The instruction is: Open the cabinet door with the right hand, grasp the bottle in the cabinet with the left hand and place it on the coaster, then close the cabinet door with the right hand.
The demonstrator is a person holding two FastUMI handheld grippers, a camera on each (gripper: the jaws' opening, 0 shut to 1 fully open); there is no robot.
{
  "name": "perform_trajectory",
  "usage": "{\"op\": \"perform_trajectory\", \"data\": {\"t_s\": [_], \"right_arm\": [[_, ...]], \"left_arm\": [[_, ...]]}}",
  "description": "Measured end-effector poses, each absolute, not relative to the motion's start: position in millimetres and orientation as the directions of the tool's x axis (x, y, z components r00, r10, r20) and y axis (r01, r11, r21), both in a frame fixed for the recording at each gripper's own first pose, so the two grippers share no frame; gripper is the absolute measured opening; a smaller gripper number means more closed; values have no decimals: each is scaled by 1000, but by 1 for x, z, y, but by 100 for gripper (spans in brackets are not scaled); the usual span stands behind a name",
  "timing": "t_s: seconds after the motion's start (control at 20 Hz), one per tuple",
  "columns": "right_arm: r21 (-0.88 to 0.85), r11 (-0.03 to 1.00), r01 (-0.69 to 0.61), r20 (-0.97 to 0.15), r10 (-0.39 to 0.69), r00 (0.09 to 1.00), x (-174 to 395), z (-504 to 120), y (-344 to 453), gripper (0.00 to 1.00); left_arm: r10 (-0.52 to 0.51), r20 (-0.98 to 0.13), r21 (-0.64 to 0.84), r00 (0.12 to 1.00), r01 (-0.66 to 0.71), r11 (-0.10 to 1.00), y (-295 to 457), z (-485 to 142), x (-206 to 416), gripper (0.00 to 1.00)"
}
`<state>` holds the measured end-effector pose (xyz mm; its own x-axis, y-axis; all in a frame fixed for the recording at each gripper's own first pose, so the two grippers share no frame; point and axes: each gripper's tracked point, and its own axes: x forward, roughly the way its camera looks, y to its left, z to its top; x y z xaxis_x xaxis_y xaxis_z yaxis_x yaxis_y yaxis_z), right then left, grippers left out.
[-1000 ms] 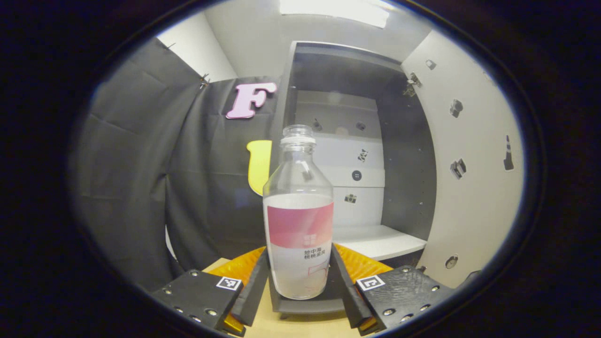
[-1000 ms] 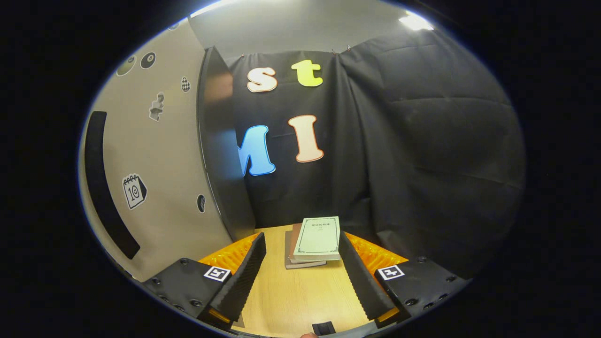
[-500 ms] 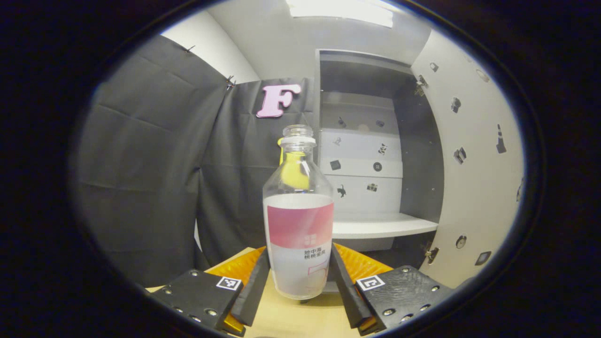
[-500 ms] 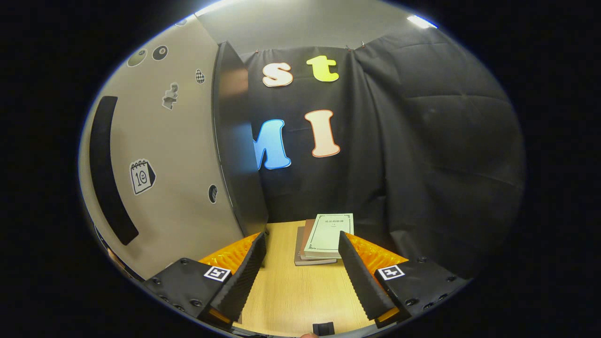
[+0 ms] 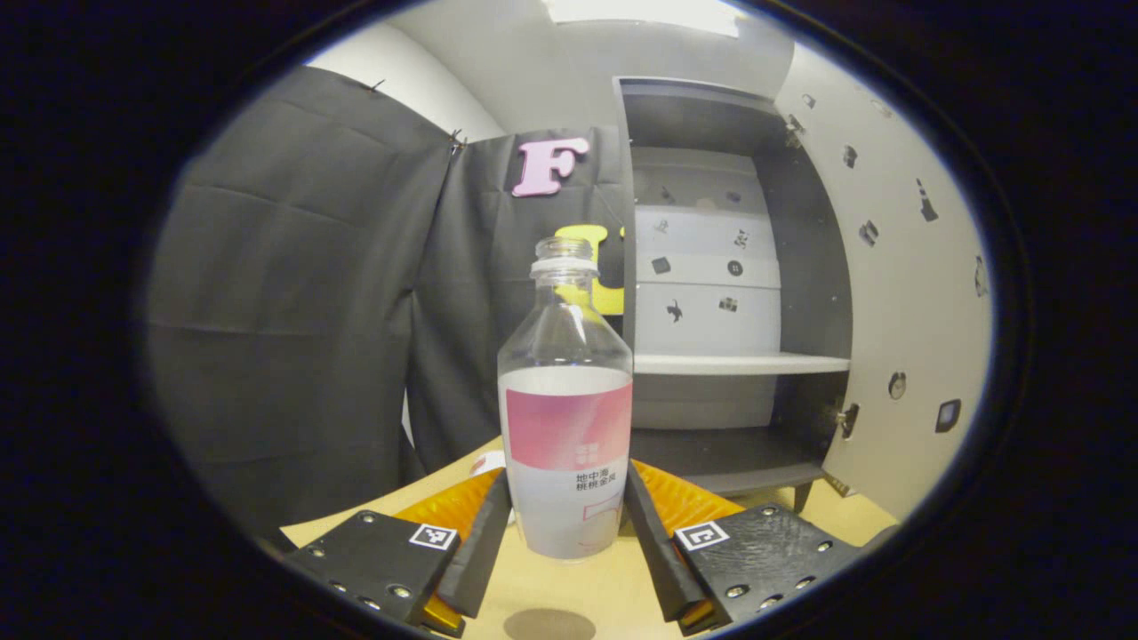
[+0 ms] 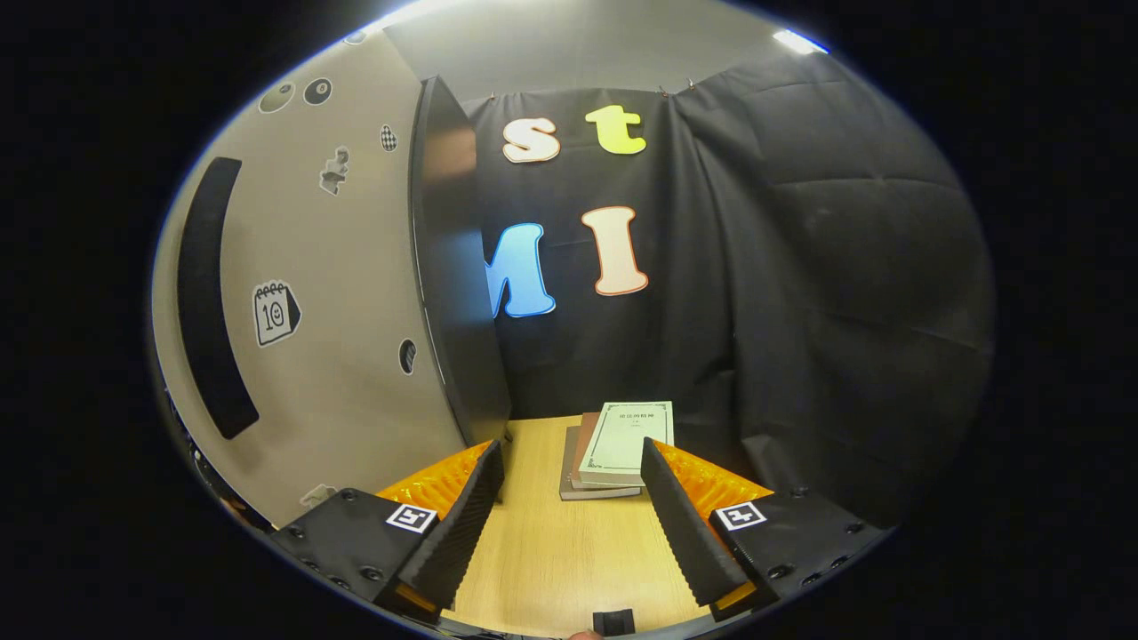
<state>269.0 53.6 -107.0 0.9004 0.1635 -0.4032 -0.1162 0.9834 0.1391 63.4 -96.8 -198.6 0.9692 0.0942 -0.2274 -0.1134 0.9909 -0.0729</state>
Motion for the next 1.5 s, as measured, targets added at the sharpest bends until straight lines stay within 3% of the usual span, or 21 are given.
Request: {"op": "perform_trajectory", "data": {"t_s": [0.25, 0.3, 0.45, 0.65, 1.1, 1.5], "right_arm": [[108, 988, -115, -409, 149, 900, 260, -112, 54, 98], [107, 988, -114, -412, 149, 899, 258, -113, 55, 98], [101, 991, -87, -410, 121, 904, 255, -115, 49, 98], [105, 993, -47, -402, 86, 912, 251, -111, 39, 98], [67, 997, -41, -435, 66, 898, 244, -120, 36, 98], [80, 996, -40, -443, 72, 894, 246, -128, 35, 98]], "left_arm": [[140, -290, -96, 947, -174, 980, -84, -258, 44, 75], [141, -303, -100, 943, -178, 979, -84, -269, 42, 72], [150, -325, -96, 934, -190, 977, -81, -299, 35, 76], [165, -358, -96, 919, -213, 972, -80, -334, 27, 72], [170, -394, -85, 903, -220, 972, -98, -382, 13, 75], [158, -435, -83, 886, -214, 973, -109, -387, -6, 75]]}}
